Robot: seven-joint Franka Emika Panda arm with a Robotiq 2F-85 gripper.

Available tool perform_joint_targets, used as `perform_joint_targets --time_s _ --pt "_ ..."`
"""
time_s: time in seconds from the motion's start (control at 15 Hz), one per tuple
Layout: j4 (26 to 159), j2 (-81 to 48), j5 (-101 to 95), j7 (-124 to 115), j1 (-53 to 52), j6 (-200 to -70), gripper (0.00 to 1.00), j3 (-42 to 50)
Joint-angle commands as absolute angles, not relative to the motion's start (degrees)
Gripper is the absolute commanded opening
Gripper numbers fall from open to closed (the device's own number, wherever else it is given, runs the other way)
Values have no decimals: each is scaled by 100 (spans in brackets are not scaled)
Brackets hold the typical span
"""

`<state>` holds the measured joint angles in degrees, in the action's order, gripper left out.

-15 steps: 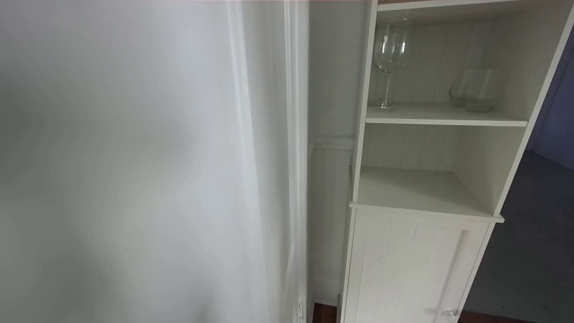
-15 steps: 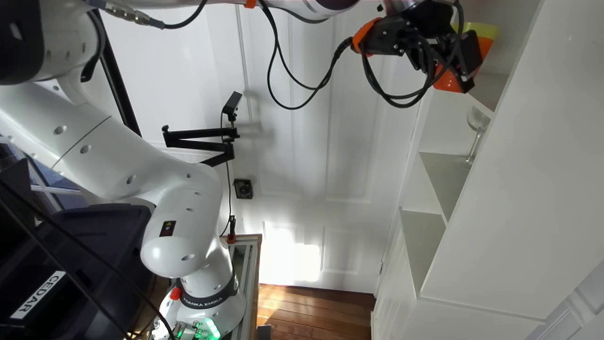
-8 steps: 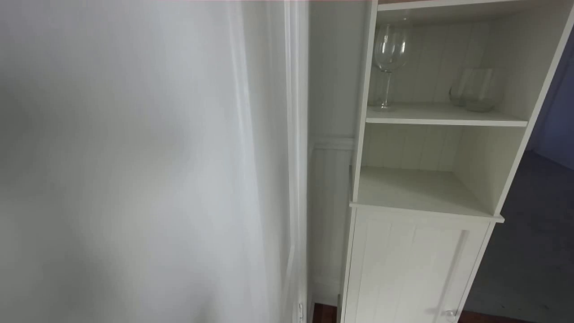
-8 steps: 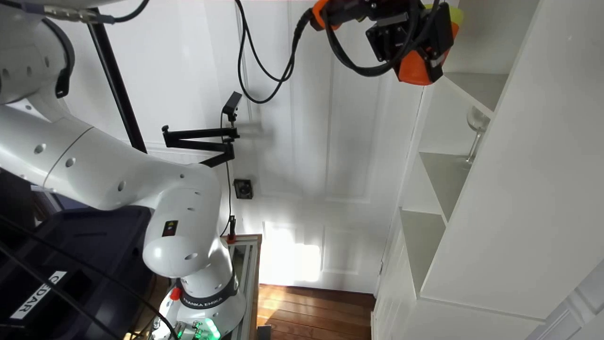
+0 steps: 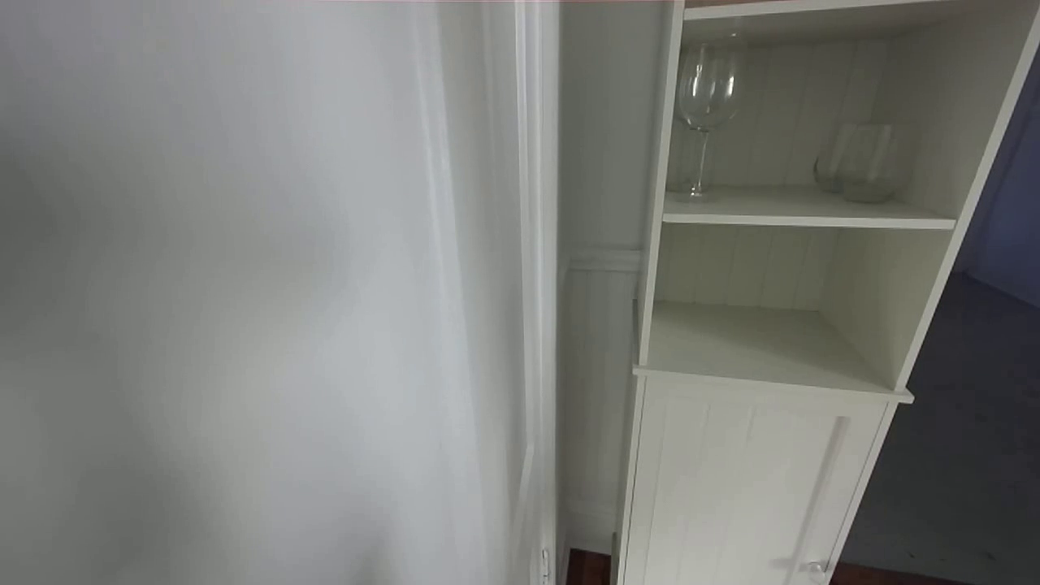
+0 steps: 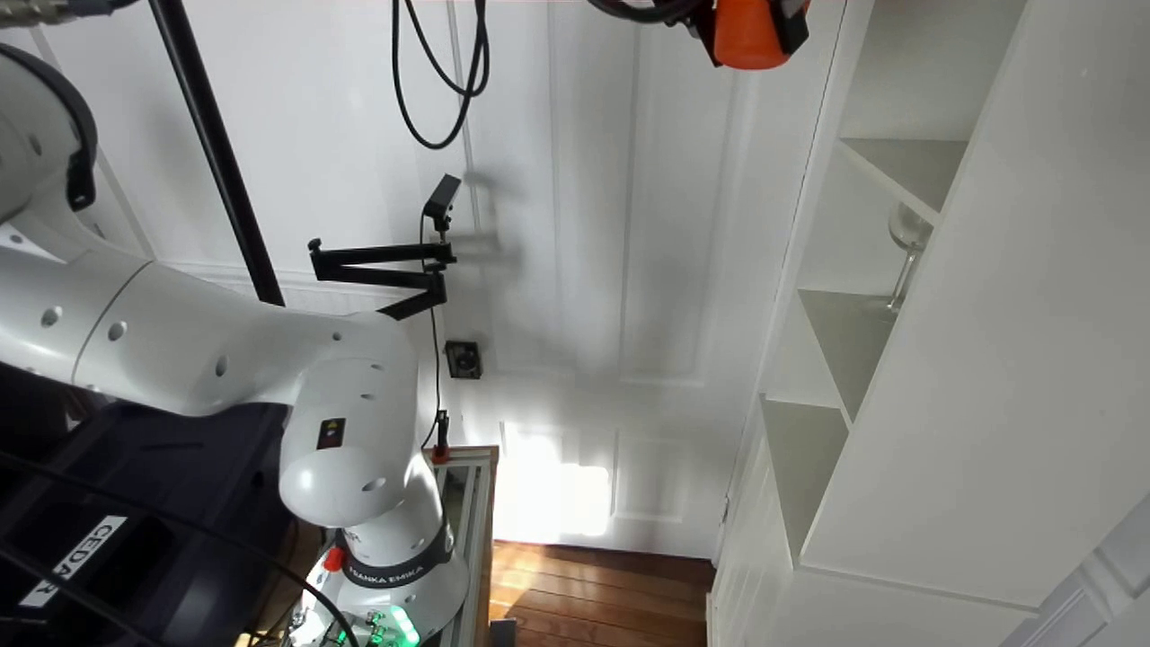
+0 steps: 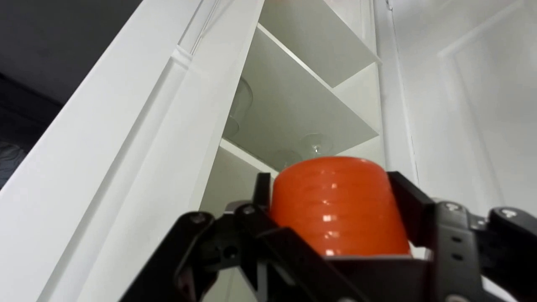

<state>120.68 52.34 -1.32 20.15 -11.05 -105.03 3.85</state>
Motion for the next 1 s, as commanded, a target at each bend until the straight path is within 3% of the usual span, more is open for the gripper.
perform_joint_targets --time_s 0.0,0.13,0.2,0.93 --pt "11973 5219 -102 2038 -1065 -10494 68 367" --pt "11926 5210 -102 2038 -1066 -10493 68 362" --pt "11926 5203 -101 2038 -1065 -10493 43 362" --pt "10667 4311 644 2259 -1588 -11582 43 528"
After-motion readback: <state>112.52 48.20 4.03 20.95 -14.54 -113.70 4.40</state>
